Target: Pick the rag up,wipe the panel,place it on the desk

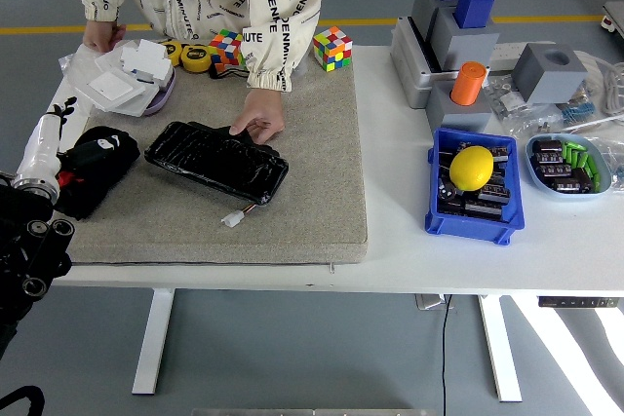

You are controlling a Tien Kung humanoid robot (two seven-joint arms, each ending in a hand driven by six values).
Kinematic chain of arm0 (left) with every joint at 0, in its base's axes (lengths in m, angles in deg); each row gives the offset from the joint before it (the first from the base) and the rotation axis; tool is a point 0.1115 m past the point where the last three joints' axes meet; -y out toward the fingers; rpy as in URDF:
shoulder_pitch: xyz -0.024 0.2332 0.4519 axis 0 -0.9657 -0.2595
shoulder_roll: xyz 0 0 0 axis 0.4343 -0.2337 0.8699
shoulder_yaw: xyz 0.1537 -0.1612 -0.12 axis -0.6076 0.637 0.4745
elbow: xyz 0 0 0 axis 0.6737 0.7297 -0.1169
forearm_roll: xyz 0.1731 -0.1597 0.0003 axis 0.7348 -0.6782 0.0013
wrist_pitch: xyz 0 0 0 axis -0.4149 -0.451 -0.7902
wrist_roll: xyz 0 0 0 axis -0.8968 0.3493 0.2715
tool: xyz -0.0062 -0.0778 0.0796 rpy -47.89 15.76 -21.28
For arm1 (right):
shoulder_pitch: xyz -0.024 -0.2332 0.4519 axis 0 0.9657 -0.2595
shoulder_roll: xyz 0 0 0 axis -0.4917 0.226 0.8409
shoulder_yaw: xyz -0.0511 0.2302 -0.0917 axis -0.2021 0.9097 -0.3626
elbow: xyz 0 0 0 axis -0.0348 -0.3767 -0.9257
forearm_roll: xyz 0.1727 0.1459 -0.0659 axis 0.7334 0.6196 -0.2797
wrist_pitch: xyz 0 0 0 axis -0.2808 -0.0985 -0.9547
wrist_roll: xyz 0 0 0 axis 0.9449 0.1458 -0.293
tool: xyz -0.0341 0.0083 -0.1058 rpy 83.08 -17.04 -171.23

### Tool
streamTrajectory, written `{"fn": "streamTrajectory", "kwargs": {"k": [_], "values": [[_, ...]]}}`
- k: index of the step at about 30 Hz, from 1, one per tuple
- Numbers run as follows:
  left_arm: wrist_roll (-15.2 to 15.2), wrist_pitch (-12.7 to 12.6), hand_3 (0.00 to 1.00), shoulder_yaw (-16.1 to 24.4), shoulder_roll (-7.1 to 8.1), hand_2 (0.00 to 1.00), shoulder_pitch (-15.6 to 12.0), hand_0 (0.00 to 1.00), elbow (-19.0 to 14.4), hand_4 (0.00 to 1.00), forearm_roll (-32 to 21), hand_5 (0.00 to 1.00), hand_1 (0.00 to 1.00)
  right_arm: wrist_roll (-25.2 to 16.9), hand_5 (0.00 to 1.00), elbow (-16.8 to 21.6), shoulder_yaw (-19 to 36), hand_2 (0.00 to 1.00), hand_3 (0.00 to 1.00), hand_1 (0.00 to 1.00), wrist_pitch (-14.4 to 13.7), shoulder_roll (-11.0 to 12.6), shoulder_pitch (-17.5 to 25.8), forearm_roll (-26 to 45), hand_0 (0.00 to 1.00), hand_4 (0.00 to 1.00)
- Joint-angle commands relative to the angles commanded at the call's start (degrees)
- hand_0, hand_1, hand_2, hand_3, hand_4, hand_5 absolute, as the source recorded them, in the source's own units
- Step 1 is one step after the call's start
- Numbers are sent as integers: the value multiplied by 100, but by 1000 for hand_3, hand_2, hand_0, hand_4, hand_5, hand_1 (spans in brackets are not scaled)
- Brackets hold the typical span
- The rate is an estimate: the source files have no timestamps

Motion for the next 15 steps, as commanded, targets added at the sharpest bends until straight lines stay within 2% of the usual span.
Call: {"fn": "streamTrajectory", "kwargs": {"k": [1, 7, 8, 13, 14, 15], "values": [[-6, -3, 973, 1, -2, 939, 3, 911, 23, 998, 26, 446, 929, 0, 348, 0, 2, 488, 519, 547, 0, 0, 2, -1, 522, 837], [-92, 19, 973, -47, -21, 939, 51, 911, 247, 998, 96, 446, 929, 2, 348, 1, 9, 488, 519, 547, 0, -7, 17, -11, 522, 837], [-104, 19, 890, -67, -29, 852, 64, 883, 296, 998, 81, 387, 853, 2, 349, 2, 2, 488, 519, 547, 0, -8, 15, -7, 521, 838], [-125, -58, 890, -101, -67, 852, 108, 883, 439, 998, 136, 387, 853, 2, 349, 7, -21, 488, 519, 547, 1, -11, 1, 22, 521, 838], [-119, -89, 768, -103, -75, 734, 117, 761, 458, 959, 152, 218, 732, 1, 350, 9, -20, 488, 519, 547, 0, -10, 1, 26, 523, 841], [-111, -125, 768, -110, -84, 734, 137, 761, 497, 959, 149, 218, 732, 1, 350, 9, -17, 488, 519, 547, -1, -7, 2, 27, 523, 841]]}}
